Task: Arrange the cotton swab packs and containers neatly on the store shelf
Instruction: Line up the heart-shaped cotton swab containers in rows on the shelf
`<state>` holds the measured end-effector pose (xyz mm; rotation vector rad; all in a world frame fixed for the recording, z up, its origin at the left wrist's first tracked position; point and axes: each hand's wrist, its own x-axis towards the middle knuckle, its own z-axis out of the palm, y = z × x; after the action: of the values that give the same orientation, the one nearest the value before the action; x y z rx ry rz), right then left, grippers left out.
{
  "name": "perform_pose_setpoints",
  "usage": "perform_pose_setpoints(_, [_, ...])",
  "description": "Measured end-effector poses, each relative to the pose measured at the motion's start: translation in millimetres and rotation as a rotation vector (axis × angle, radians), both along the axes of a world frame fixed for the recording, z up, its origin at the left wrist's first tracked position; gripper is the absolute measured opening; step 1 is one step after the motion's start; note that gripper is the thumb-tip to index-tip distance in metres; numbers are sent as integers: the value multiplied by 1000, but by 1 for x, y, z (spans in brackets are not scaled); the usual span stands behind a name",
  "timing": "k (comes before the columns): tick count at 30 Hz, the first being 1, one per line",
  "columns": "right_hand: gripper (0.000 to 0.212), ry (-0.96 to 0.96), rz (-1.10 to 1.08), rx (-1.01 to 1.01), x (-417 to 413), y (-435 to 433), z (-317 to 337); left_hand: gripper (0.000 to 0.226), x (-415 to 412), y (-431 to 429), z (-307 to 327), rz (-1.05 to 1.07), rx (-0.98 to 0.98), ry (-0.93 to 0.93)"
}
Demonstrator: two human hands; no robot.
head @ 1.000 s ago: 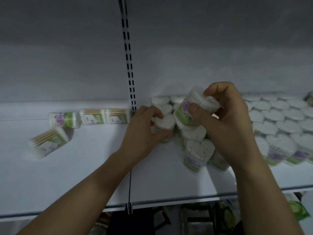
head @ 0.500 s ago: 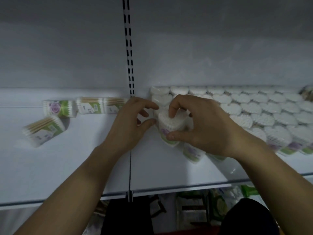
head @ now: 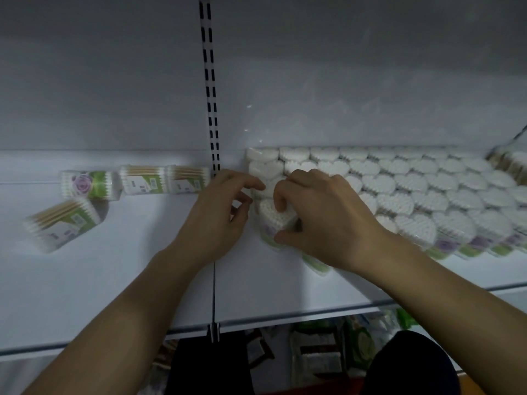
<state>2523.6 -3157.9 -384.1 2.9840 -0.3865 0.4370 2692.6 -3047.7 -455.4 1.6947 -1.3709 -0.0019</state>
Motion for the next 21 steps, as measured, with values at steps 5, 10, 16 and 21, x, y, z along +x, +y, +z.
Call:
perform_pose_setpoints(5, [43,-10,-44,28,-1,2,-2,42,1,2,-1,-10,7,-25])
perform_pose_setpoints(10, [47,-15,-43,76,-7,2,-3,45,-1,7,4,-5,40,-86])
perform_pose_setpoints(16, [35,-278,86,213,21,24,7,40,22,75,19,168,176,-292])
perform_pose_setpoints(21, [41,-182,105,324,99,52,-2,33,70,143,41,441,347,-418])
